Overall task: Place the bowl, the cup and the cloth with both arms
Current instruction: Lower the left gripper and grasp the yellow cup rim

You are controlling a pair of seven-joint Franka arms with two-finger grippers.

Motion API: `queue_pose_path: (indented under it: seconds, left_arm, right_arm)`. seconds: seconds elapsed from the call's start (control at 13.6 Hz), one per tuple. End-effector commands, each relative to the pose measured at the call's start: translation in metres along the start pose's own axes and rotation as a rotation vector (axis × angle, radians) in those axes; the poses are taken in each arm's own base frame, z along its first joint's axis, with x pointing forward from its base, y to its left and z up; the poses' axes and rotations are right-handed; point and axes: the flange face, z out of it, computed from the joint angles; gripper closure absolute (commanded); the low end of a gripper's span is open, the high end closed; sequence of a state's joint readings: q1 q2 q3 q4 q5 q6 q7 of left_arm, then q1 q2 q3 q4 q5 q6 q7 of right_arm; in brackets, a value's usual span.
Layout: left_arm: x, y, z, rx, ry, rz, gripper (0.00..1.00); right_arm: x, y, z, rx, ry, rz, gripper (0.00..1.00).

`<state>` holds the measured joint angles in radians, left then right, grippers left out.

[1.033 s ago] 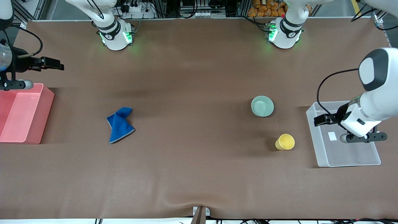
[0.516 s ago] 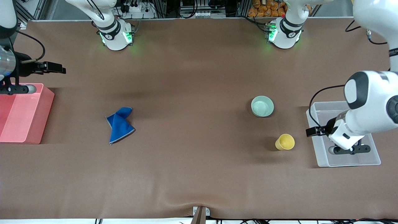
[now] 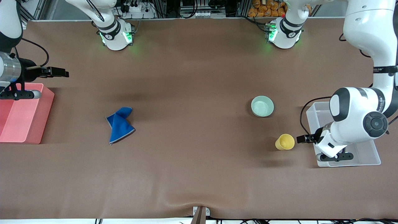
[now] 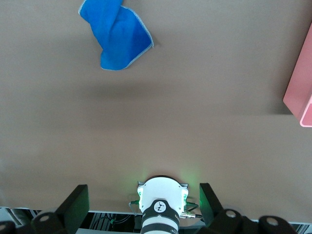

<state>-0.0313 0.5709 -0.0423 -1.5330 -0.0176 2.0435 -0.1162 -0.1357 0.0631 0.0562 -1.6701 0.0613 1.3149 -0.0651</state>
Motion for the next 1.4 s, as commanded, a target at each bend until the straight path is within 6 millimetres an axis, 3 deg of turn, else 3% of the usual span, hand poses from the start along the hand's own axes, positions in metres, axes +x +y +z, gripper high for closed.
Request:
queue_pose_path:
  seconds: [0.0, 0.22, 0.44, 0.59, 0.81, 0.89, 0.96, 1.25, 1.33]
  left_arm:
    - [0.004, 0.013, 0.019, -0.021, -0.006, -0.017, 0.00]
    - [0.000, 0.018, 0.037, -0.024, 0.002, -0.039, 0.03]
    - [-0.002, 0.017, 0.054, -0.024, 0.013, -0.040, 0.13]
    - [0.000, 0.017, 0.064, -0.026, 0.017, -0.045, 0.18]
    - [0.000, 0.016, 0.068, -0.026, 0.011, -0.047, 0.43]
    - [0.000, 0.015, 0.068, -0.026, 0.011, -0.048, 0.58]
    - [0.000, 0.015, 0.068, -0.026, 0.011, -0.048, 0.65]
    - [0.000, 0.016, 0.065, -0.027, 0.015, -0.112, 0.98]
    - [0.000, 0.018, 0.062, -0.026, 0.019, -0.136, 1.00]
  right_arm:
    - [-0.003, -0.001, -0.002, 0.009, 0.006, 0.017, 0.00]
    - [-0.001, 0.000, -0.001, 0.009, 0.003, 0.017, 0.00]
    - [0.004, 0.000, 0.004, 0.012, -0.004, 0.017, 0.00]
    - [0.024, 0.000, 0.016, 0.017, -0.004, 0.015, 0.00]
    - [0.053, -0.006, 0.042, 0.043, -0.032, 0.103, 0.00]
    - [0.061, -0.007, 0.052, 0.046, -0.054, 0.145, 0.00]
    - [0.066, -0.005, 0.057, 0.048, -0.061, 0.156, 0.00]
    - [0.066, -0.004, 0.057, 0.060, -0.059, 0.154, 0.00]
    - [0.066, -0.004, 0.058, 0.060, -0.061, 0.154, 0.00]
